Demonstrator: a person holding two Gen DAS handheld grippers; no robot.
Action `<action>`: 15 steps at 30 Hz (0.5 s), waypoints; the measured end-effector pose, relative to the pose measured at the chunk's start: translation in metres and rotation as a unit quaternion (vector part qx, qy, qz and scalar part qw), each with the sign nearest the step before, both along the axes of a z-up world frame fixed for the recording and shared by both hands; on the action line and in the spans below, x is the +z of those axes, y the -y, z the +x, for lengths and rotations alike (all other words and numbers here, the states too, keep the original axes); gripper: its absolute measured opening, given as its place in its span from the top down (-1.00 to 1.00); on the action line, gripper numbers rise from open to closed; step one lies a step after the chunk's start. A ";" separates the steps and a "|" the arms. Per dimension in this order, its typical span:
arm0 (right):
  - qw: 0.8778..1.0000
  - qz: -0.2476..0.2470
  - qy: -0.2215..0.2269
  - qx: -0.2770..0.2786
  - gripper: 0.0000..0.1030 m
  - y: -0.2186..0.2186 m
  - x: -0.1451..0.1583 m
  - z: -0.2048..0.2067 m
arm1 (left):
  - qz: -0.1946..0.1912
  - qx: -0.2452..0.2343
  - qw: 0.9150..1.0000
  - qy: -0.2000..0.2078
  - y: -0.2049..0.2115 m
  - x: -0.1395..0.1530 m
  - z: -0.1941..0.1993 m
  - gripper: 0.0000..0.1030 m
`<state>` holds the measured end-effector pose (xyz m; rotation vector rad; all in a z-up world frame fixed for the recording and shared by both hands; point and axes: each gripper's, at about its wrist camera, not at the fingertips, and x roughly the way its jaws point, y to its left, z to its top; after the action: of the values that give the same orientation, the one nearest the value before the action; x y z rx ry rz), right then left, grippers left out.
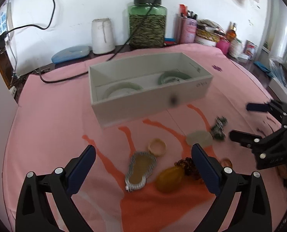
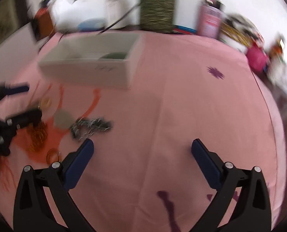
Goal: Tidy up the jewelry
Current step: 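Withdraw both grippers from the white box back over the cloth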
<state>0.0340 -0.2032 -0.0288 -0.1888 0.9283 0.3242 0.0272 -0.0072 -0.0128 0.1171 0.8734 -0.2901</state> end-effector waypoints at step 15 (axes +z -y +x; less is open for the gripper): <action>0.999 0.005 -0.008 0.039 -0.89 -0.010 -0.001 -0.005 | 0.045 -0.067 0.997 0.017 0.002 -0.007 -0.039 -0.90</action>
<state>0.0286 -0.1929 -0.0302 -0.2145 0.9372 0.4030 -0.0120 -0.0096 -0.0199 0.2634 0.8454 -0.3729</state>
